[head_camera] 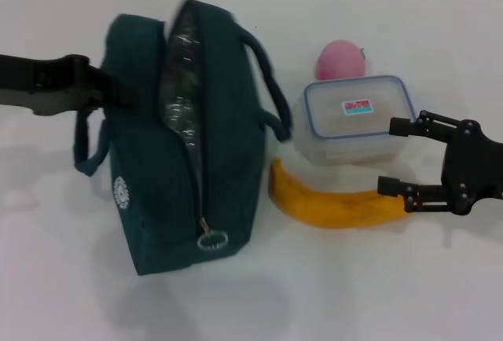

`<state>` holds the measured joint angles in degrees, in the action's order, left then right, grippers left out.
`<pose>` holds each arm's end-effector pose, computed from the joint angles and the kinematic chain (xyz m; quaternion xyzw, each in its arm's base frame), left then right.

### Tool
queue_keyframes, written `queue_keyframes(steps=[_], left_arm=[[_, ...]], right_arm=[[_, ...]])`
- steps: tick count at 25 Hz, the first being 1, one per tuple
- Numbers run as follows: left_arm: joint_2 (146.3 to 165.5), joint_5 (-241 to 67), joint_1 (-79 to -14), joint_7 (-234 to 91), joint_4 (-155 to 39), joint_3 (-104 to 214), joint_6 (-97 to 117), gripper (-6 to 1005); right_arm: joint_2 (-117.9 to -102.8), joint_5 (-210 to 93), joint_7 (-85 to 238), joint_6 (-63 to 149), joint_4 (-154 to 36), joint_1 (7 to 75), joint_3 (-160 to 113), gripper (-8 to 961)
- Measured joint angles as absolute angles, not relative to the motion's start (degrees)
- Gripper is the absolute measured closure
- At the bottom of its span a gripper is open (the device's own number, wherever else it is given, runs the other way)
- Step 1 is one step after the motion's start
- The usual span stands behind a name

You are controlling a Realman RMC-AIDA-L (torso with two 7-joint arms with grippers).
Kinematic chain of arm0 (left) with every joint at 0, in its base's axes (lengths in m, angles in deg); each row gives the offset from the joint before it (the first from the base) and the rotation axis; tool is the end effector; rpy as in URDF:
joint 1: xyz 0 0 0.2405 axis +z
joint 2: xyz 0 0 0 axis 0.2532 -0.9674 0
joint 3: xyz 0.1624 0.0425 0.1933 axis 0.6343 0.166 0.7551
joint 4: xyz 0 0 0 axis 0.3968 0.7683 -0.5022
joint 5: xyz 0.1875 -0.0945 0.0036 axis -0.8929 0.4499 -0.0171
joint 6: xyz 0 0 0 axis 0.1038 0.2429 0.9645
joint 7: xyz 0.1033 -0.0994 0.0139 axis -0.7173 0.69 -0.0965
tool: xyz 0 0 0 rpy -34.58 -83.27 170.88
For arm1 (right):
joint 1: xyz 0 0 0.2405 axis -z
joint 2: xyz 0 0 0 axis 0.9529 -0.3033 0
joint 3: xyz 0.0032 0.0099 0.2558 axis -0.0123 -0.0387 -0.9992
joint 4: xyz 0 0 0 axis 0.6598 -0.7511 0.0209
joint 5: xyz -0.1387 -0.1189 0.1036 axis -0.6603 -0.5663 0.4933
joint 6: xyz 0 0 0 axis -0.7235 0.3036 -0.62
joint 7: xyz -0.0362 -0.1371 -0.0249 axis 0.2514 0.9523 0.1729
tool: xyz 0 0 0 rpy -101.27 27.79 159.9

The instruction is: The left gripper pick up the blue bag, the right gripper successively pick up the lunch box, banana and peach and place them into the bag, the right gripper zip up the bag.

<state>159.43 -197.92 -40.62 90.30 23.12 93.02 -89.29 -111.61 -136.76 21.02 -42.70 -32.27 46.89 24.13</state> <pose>-0.2089 0.3151 0.1048 -0.7771 -0.6041 -0.1497 0.0932 0.2642 0.3020 0.0069 -0.9385 0.0702 0.3122 0.1300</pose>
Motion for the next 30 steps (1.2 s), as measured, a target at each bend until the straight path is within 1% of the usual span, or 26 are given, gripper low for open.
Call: queue_keyframes(steps=[5, 7, 9, 11, 14, 20, 24, 30], left_arm=[[160.02, -197.1, -40.5, 90.4, 23.1, 94.2, -89.3, 957], [160.17, -197.0, -40.4, 90.4, 23.0, 94.5, -89.3, 957], [160.31, -196.9, -40.1, 90.3, 22.9, 94.9, -89.3, 957], [160.34, -196.9, -40.0, 90.2, 22.3, 95.1, -89.2, 957], [160.34, -196.9, -40.1, 89.8, 20.7, 95.1, -89.0, 957], [160.32, -196.9, -39.9, 88.8, 20.6, 97.6, -89.0, 957], [160.36, -196.8, -39.8, 88.6, 20.3, 98.0, -88.9, 957], [160.40, -196.7, -39.7, 88.6, 20.2, 97.8, -88.5, 957]], right_arm=[[-111.55, -136.8, 18.6, -40.0, -32.8, 46.8, 23.4, 70], [-111.78, -136.8, 16.2, -38.0, -33.0, 46.9, 21.9, 70], [-112.33, -136.7, 13.1, -35.9, -34.2, 46.9, 17.6, 70], [-112.67, -136.0, 11.1, -35.1, -36.8, 46.7, 13.4, 70], [-112.81, -134.7, 10.1, -33.5, -40.4, 46.0, 10.5, 70], [-112.97, -127.8, 6.3, -26.0, -46.4, 45.5, 9.9, 70], [-113.34, -124.1, 6.2, -22.2, -49.6, 45.2, 10.0, 72], [-113.38, -123.3, 5.5, -20.0, -52.4, 44.0, 9.9, 77]])
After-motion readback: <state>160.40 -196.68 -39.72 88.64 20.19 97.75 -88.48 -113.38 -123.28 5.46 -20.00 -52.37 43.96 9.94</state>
